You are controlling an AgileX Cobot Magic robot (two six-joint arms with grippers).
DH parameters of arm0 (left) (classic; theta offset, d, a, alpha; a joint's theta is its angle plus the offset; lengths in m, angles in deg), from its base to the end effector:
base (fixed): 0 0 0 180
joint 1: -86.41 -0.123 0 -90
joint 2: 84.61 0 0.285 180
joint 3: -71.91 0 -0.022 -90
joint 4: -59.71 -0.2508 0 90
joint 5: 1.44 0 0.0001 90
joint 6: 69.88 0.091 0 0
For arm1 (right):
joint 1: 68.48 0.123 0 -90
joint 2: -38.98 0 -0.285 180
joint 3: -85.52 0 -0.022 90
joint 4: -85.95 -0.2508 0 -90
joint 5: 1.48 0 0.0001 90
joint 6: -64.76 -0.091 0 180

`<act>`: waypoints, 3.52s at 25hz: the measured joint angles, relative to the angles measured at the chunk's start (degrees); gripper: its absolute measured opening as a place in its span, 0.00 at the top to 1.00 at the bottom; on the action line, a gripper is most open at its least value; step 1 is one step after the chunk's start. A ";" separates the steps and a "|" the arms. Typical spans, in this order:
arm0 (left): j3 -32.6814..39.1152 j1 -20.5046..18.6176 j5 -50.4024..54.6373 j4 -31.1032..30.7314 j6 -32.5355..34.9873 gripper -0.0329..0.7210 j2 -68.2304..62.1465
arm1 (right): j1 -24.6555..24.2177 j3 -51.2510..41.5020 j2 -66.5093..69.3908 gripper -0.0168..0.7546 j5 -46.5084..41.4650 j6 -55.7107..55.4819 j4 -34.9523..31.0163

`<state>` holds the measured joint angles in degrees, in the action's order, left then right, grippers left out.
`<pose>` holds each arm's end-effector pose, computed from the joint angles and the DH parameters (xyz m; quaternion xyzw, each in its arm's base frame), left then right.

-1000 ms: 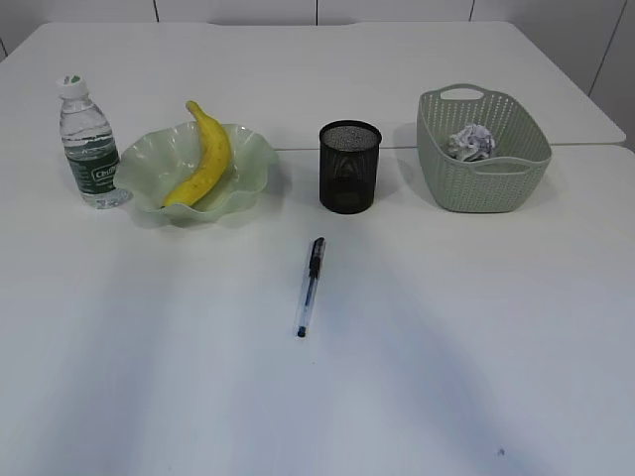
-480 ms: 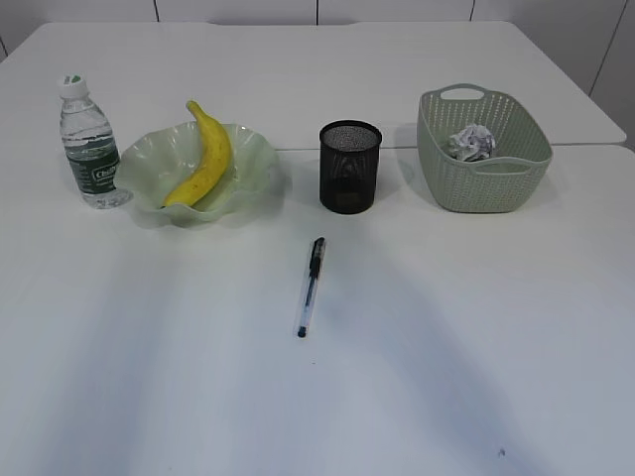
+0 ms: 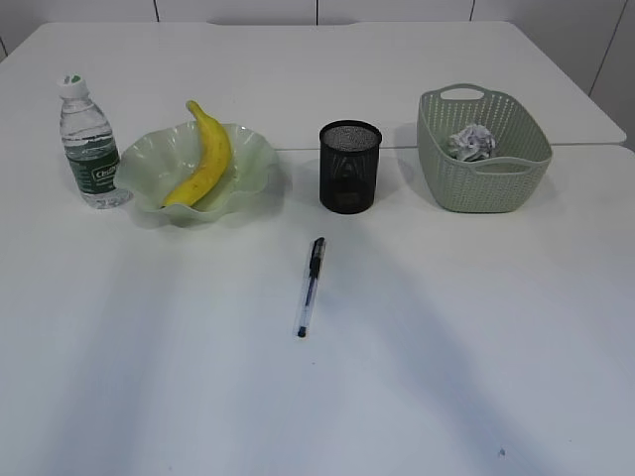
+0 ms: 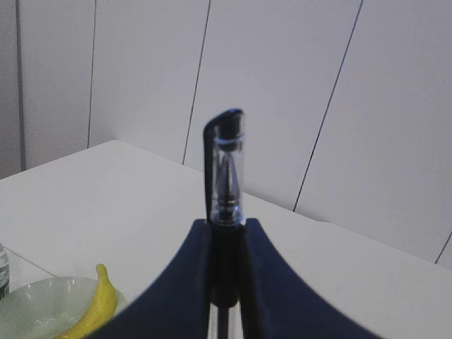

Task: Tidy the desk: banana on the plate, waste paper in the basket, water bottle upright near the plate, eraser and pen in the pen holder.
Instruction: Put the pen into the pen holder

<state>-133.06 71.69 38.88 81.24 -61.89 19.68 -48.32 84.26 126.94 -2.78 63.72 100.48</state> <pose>0.1973 0.0295 0.5763 -0.0581 0.6989 -0.0469 0.7114 0.3112 0.1137 0.4324 -0.2036 0.6802 0.0390 0.7031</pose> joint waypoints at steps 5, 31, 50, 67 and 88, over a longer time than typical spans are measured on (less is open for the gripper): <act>0.00 0.00 0.10 0.00 0.52 0.61 0.00 | 0.00 0.00 5.83 0.90 5.20 -0.10 -0.02; 0.00 0.00 -0.12 -0.88 4.12 0.61 0.00 | 0.00 0.00 30.60 0.90 30.12 -0.53 -9.76; 0.00 0.00 1.19 -0.88 5.16 0.61 0.00 | -0.13 0.00 37.93 0.90 39.98 4.05 -16.29; 0.00 0.00 1.53 -0.88 5.43 0.61 -0.04 | -1.21 4.71 41.65 0.90 40.89 4.63 -18.26; 0.00 0.00 2.66 -0.88 5.47 0.61 -1.41 | -2.09 10.63 48.82 0.90 39.81 4.74 -18.26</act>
<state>-133.06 71.69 41.54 80.36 -56.42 18.26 -50.41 94.89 175.76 37.03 68.45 82.23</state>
